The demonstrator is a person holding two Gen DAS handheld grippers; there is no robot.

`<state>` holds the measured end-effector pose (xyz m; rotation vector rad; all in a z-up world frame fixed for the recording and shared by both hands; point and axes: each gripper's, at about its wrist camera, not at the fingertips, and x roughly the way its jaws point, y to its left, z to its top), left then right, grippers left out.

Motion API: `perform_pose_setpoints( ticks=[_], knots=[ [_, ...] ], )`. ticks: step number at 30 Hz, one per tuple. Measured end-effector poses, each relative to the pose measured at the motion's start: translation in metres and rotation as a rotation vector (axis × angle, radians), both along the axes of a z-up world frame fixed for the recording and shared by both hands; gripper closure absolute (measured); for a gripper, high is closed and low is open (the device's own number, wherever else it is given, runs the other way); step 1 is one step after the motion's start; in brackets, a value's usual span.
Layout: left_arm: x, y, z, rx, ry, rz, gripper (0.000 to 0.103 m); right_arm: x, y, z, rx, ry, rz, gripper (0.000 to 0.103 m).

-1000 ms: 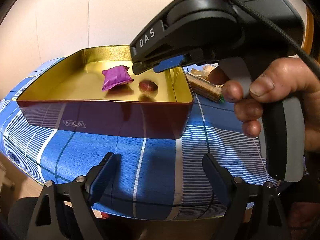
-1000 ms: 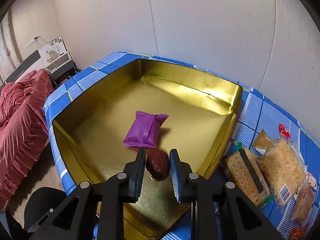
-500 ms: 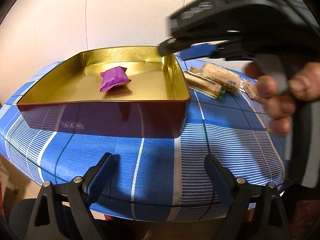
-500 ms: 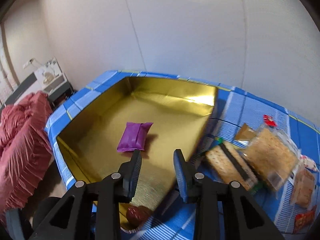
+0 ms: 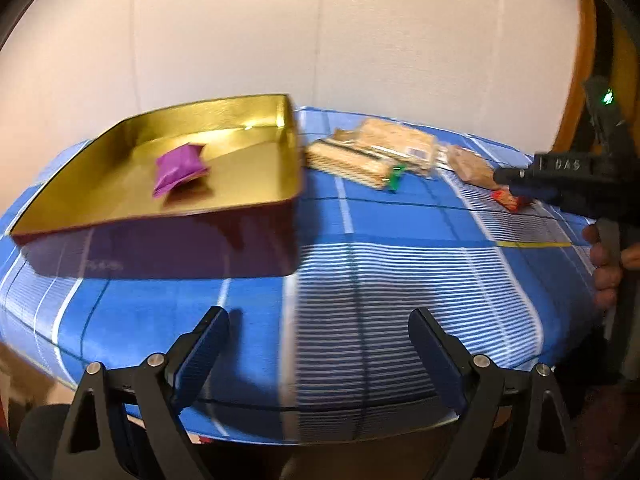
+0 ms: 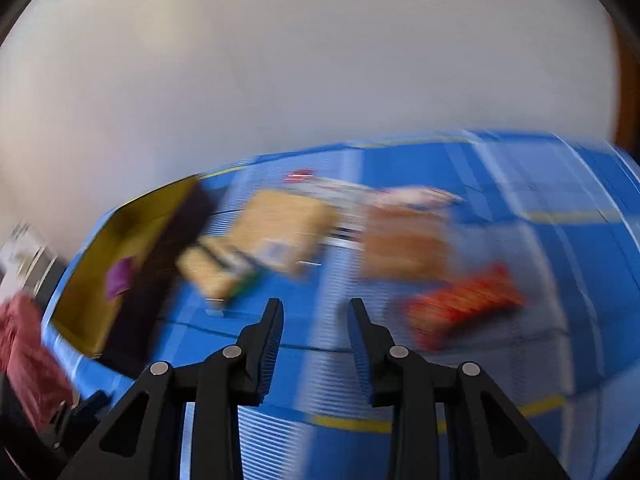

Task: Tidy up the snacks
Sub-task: 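Grasp the red candy wrapper with the right tool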

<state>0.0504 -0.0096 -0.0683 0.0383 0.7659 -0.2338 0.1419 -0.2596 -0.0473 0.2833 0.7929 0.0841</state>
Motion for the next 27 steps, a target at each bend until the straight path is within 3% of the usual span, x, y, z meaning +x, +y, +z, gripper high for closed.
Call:
perform_pose_setpoints(
  ticks=[5, 12, 15, 19, 21, 27],
  knots=[
    [0.001, -0.019, 0.007, -0.003, 0.009, -0.073, 0.011, -0.011, -0.052, -0.021, 0.075, 0.049, -0.160, 0.069],
    [0.007, -0.041, 0.017, -0.023, 0.033, -0.140, 0.011, 0.003, -0.067, -0.027, 0.090, 0.028, -0.250, 0.067],
    [0.015, -0.045, 0.026, -0.050, 0.042, -0.151, 0.013, 0.013, -0.063, -0.024, 0.029, 0.023, -0.259, 0.067],
    [0.032, -0.048, 0.037, -0.093, 0.078, -0.169, 0.027, 0.021, -0.054, -0.022, -0.058, 0.026, -0.224, 0.070],
    [0.042, -0.050, 0.043, -0.123, 0.094, -0.177, 0.027, 0.018, -0.052, -0.020, -0.092, 0.030, -0.188, 0.072],
    [0.079, -0.059, 0.055, -0.231, 0.172, -0.143, 0.030, -0.006, -0.077, -0.029, -0.002, -0.016, -0.151, 0.072]
  ],
)
